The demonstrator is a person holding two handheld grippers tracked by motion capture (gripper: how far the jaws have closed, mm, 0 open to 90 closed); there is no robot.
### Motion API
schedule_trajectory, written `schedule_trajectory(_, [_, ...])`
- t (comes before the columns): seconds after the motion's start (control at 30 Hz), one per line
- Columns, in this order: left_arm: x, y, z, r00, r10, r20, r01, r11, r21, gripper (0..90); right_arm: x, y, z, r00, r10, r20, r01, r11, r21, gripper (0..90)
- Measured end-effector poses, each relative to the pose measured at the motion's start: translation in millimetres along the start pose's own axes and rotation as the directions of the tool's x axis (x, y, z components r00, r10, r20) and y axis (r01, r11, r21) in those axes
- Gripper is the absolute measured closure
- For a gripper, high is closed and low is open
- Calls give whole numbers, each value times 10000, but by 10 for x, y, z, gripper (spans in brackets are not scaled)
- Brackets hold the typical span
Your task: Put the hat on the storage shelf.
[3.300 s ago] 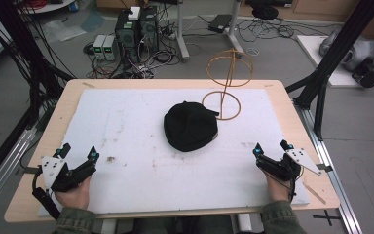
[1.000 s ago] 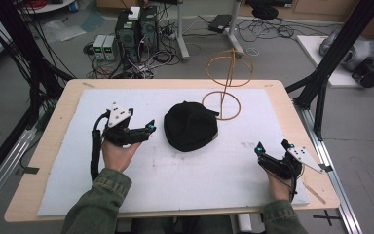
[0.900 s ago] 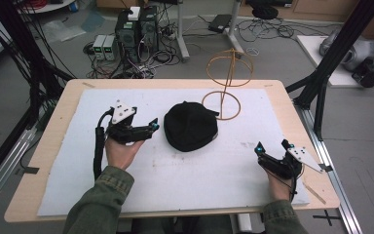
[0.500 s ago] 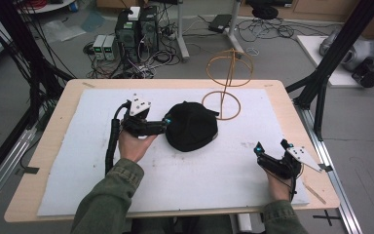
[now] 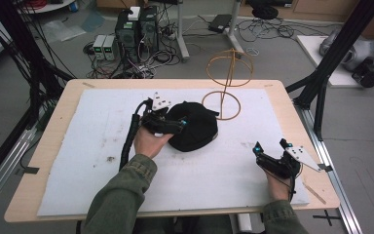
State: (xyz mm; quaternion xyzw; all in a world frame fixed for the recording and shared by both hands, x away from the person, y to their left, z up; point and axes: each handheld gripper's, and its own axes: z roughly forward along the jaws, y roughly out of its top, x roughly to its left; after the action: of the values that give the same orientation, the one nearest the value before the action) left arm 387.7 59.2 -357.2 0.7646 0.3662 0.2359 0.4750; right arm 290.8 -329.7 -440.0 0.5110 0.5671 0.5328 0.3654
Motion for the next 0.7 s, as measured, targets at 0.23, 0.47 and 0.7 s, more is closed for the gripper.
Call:
schedule_trajectory(0.23, [-142,-4,204,9999,-100,112,94,9988,487,161,-10,8,-8,10000,75,11,-75,10000,-15,16])
schedule_trajectory(0.47, [-278,-33,367,9998,35,177,-52,9950,999,158,-15,14,-9,9999,101,-7,-101,9999,-64,16])
schedule_trajectory(0.7, [-349,-87,476,9994,114,-340,-45,9803,1976,184,-30,15,-18,9999,145,22,-145,9999,-57,16])
